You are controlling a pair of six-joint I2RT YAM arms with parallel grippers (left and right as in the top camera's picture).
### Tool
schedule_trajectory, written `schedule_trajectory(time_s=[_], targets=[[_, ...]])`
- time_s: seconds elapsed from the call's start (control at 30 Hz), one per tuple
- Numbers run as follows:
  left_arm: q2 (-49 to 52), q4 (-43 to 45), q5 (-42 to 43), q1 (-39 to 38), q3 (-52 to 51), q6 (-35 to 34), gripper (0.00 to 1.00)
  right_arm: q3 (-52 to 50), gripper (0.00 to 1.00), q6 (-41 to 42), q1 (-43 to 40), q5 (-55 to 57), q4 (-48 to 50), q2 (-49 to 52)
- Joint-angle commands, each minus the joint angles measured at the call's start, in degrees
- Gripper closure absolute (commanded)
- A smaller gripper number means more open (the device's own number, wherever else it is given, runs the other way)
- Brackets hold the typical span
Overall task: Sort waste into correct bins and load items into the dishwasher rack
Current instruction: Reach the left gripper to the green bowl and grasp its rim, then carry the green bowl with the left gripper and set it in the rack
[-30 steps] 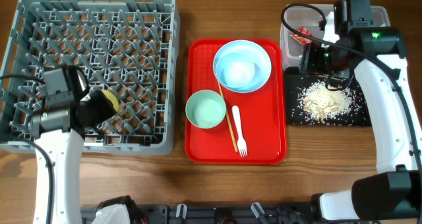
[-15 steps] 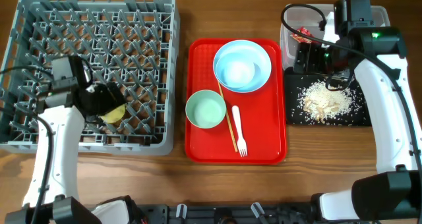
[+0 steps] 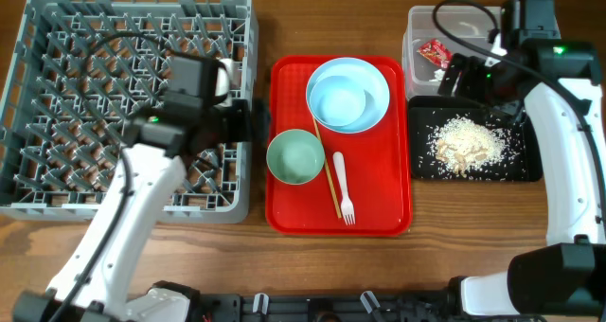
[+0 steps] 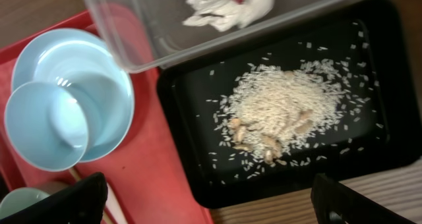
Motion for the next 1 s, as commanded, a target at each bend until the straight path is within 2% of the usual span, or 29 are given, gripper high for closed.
schedule_trajectory(time_s=[0.0, 0.2, 0.37, 0.4, 0.5, 0.53, 0.6, 0.77, 0.87, 0.97], targets=[[6.51, 2.97, 0.81, -7.89, 0.20, -0.17, 0.06, 0.96, 0.00, 1.09, -1.33, -0.35, -0.04, -1.29], [18.05, 9.03, 0.35, -16.85, 0.20, -0.17, 0.15, 0.96, 0.00, 1.09, -1.33, -0.33, -0.04, -1.27], [25.24, 10.32, 0.15, -20.11, 0.20, -0.17, 0.34, 0.94, 0.00, 1.05, -1.33, -0.33, -0.04, -1.27], [26.77, 10.27, 0.15, -20.72, 0.20, -0.17, 0.41, 0.96, 0.00, 1.09, -1.33, -0.33, -0.07, -1.27], [27.67, 10.36, 0.15, -21.16, 0.20, -0.17, 0.71, 0.96, 0.00, 1.05, -1.33, -0.33, -0.11, -1.27], [27.67, 10.58, 0.15, -21.16, 0.22, -0.17, 0.83, 0.96, 0.00, 1.05, -1.33, -0.31, -0.22, -1.27], [27.34, 10.97, 0.15, -21.09, 0.24, -0.17, 0.96, 0.94, 0.00, 1.03, -1.33, -0.31, -0.24, -1.27], [22.67, 10.84, 0.15, -21.09, 2.05, -0.17, 0.96, 0.96, 0.00, 1.01, -1.33, -0.31, -0.50, -1.27], [15.87, 10.45, 0.13, -20.74, 4.63, -0.07, 0.96, 0.96, 0.00, 1.01, -1.33, -0.31, -0.66, -1.27], [8.09, 10.47, 0.17, -16.48, 6.34, 0.07, 0.96, 0.96, 0.00, 1.03, -1.33, -0.31, -0.63, -1.27]])
